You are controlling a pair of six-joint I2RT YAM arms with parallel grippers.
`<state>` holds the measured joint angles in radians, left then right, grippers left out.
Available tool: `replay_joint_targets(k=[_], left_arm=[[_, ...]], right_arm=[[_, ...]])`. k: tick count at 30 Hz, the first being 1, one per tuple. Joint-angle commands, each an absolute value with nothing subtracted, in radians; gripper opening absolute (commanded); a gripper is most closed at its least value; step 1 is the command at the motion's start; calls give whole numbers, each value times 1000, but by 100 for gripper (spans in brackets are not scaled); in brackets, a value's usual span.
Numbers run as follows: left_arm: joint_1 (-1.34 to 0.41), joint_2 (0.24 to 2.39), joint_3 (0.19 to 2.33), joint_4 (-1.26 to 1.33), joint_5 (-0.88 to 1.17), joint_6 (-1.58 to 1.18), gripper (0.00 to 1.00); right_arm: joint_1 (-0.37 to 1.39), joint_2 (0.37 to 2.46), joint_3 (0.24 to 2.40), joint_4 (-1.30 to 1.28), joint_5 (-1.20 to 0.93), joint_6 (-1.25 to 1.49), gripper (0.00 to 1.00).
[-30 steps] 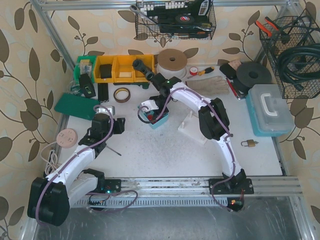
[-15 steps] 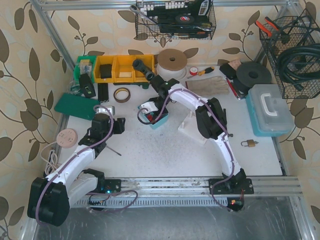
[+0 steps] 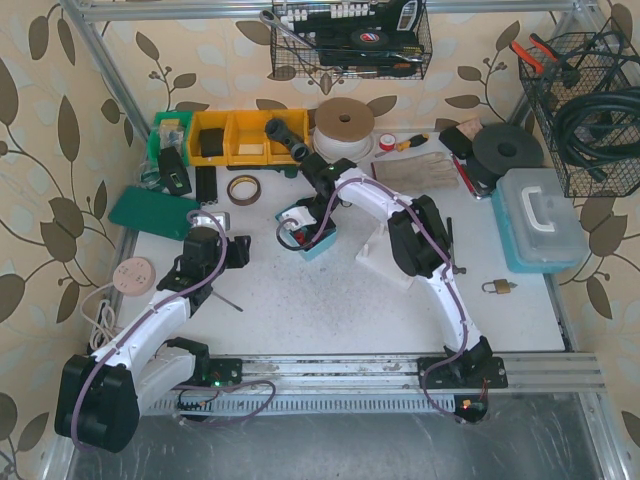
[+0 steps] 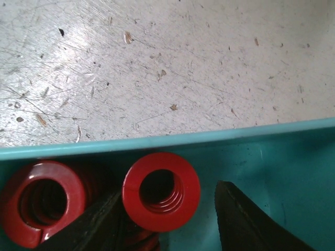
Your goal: Install the large spring
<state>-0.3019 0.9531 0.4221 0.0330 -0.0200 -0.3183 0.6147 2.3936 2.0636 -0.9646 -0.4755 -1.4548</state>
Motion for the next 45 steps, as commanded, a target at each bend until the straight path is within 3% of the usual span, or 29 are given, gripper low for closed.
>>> replay_joint_targets(k=[1,11,18,20,23,25,35,45], left_arm=[[-299,942,420,72,-22,-305,63],[-299,945,418,74,-29,-304,63],[-299,954,418,82,-32,-302,63],[-299,956,418,86,-23,-302,65],[-299,958,420,88,-21,-304,82],[-299,954,420,90,-20,-305,87],[-299,926,414,83,-12,-315,90],[-303,933,398,161,135,-299,89]], right_arm=[[616,2418,2081,-1024,-584,-1513,47],[608,2398,2085,-1025,-607,-1527,16],[604,2349,2059,-944,-616,-1441,6],[605,2321,2032,-875,-578,-1375,5],[603,2282,2010,-854,-563,-1325,6],[603,2258,2001,-865,-569,-1310,6],[600,2138,1957,-758,-513,-817,4],[602,1766,1486,-395,-101,-163,0]])
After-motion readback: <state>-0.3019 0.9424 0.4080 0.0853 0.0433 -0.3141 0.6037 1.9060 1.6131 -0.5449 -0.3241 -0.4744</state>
